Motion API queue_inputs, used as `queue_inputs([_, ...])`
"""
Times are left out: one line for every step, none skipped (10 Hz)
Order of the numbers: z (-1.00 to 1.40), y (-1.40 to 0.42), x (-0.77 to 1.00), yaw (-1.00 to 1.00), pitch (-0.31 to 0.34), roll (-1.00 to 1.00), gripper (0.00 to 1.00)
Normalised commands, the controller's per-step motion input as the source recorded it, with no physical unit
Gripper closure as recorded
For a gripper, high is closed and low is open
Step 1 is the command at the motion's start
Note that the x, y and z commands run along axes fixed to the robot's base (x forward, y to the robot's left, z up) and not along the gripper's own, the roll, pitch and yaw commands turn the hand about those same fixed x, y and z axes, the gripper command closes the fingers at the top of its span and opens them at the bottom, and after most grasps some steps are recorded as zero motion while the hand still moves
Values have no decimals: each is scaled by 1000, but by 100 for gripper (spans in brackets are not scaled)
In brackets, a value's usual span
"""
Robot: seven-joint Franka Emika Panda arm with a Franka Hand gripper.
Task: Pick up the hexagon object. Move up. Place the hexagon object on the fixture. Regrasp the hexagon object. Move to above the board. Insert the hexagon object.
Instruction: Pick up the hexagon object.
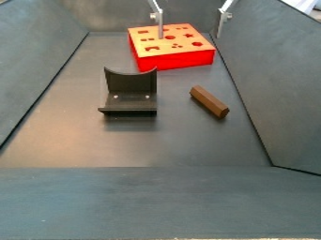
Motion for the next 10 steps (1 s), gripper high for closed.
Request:
queue_inputs([0,0,0,0,0,16,0])
queue_inputs([-6,0,-29,-9,0,0,0])
queue_inputs([-591,-297,-251,57,-29,56,0])
queue_inputs([-777,-480,-317,543,-6,91,0])
queue_inputs([-680,-509,-109,677,0,106,0])
queue_inputs([-674,-440,-51,760,0,96,0])
queue_inputs([-700,-377,-100,774,0,89,0])
queue_inputs([-817,-151,-209,577,-174,86,0])
queue_inputs([-877,-71,-71,303,-169,86,0])
queue_inputs([-954,-6,-134,311,-140,76,0])
